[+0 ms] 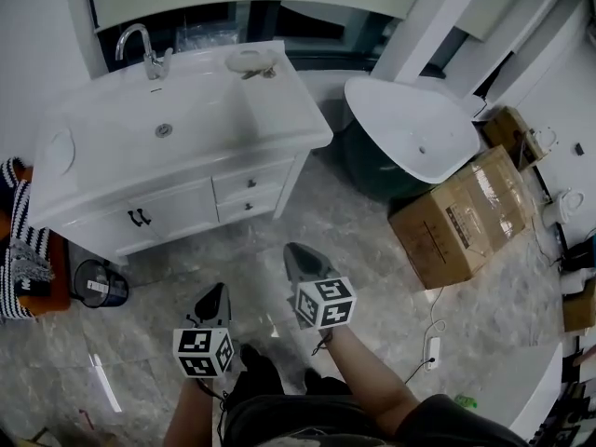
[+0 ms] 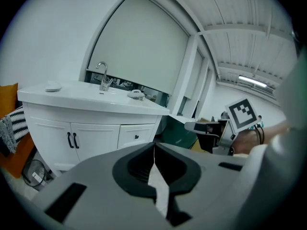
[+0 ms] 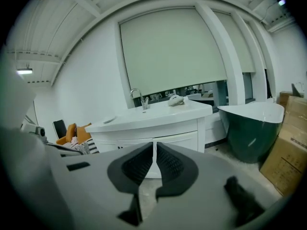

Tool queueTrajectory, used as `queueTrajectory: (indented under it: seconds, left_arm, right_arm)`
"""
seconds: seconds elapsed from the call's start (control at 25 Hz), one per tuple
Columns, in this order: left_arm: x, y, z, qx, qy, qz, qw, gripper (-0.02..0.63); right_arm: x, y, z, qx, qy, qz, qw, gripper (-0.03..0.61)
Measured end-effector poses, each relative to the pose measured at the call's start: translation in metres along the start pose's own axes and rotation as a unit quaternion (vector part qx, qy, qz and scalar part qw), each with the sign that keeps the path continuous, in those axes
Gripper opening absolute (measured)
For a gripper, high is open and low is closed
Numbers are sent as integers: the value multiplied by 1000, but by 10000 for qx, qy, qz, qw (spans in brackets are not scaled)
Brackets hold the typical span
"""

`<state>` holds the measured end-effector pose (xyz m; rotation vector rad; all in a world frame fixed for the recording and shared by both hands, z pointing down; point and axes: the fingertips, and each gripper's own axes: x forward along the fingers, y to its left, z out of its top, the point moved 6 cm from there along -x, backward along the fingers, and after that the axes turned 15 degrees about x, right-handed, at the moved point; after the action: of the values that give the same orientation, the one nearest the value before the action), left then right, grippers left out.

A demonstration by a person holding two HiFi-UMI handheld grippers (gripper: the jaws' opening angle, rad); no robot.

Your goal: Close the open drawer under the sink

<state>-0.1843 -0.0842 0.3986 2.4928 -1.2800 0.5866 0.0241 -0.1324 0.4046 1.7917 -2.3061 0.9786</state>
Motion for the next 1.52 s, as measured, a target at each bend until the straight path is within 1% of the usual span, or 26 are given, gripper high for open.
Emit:
queueTrajectory:
  seconds: [0.12, 0.24, 0.4, 0.48, 0.68, 0.96, 1.24, 1.44, 1.52]
  left_arm:
    - [-10, -19, 4, 38, -46, 103, 9999, 15]
    - [-22, -42, 11, 23, -150, 309, 9994, 15]
    - [-38, -83, 17, 17, -284, 508, 9983, 14]
    - [-44, -108, 15, 81, -284, 514, 9982, 15]
    - [-58, -166, 14, 253, -318, 533, 9978, 15]
    - [-82, -236, 15, 430, -425, 558, 9966, 15]
    - [-110, -280, 7, 542, -518, 727, 9945, 15]
    - [-126, -296, 5, 508, -606, 874, 9930, 15]
    - [-133, -300, 7, 501, -685, 970, 9917, 15]
  right_arm:
    - [-22, -1, 3, -16, -13, 205, 9998, 40]
    - [-53, -4, 8, -128, -60, 457, 9989, 40]
    - [-99, -14, 11, -305, -92, 751, 9967, 40]
    - [-122, -24, 8, -342, -81, 805, 9961, 38]
    - [-170, -50, -1, -236, -137, 801, 9964, 37]
    - [-234, -69, -6, -442, -136, 895, 9949, 34]
    - [-282, -73, -13, -608, -230, 1155, 9912, 29]
    - [-304, -72, -18, -619, -254, 1282, 9895, 28]
    - [-312, -69, -22, -696, -263, 1326, 9884, 28]
